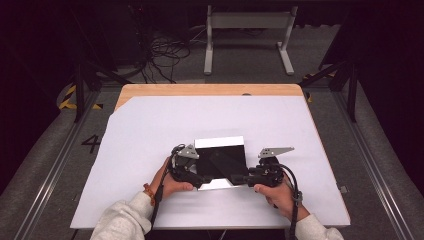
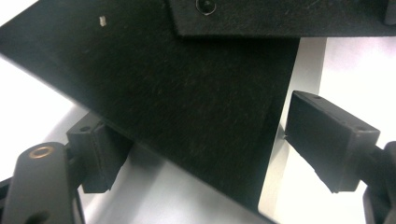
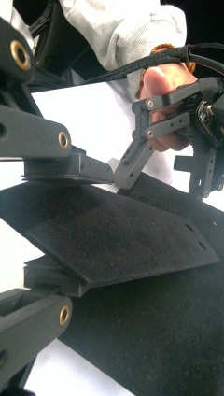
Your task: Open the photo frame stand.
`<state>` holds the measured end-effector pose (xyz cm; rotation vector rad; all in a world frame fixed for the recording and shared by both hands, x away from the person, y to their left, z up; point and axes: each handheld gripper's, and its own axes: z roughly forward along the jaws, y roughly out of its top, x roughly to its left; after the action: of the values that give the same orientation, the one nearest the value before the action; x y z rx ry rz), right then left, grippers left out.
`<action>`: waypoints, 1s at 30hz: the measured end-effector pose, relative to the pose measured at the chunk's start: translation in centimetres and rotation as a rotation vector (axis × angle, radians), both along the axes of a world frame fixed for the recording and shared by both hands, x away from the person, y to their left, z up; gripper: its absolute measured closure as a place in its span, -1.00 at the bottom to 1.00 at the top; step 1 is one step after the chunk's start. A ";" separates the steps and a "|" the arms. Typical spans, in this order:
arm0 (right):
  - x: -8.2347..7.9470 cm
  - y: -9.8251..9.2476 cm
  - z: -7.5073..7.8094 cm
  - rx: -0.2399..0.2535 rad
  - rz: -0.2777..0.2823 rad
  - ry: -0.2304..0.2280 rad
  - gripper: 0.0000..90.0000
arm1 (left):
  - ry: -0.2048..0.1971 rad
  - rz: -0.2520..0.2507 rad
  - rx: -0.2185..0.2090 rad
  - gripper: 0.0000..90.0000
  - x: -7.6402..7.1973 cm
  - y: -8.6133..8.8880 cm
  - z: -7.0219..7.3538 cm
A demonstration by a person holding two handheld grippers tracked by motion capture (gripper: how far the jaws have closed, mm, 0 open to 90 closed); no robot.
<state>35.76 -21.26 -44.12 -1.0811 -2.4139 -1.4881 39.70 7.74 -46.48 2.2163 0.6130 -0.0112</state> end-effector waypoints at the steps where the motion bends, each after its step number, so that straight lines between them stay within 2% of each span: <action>1: -0.1 0.0 0.0 -0.001 0.004 -0.005 0.31 | 0.001 0.001 -0.002 -0.63 0.0 0.0 0.0; 6: -0.2 0.0 0.1 -0.012 0.009 -0.017 0.31 | 0.007 -0.005 -0.019 -0.54 0.1 0.3 0.2; 10: -0.3 0.1 0.3 -0.014 0.011 -0.028 0.31 | 0.009 -0.002 -0.043 -0.33 0.4 0.8 0.4; 16: -0.3 0.2 0.4 -0.037 0.003 -0.054 0.32 | -0.026 0.006 -0.069 -0.09 0.6 1.6 1.3; 24: -0.1 0.5 0.5 -0.069 -0.019 -0.086 0.39 | -0.109 0.018 -0.067 0.08 1.0 1.5 2.4; 30: -0.1 0.9 0.3 -0.106 -0.009 -0.107 0.52 | -0.201 0.032 -0.028 0.19 0.7 0.9 3.5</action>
<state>35.70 -20.39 -43.83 -1.0593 -2.5902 -1.4715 40.44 8.64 -43.01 2.1474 0.5329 0.2156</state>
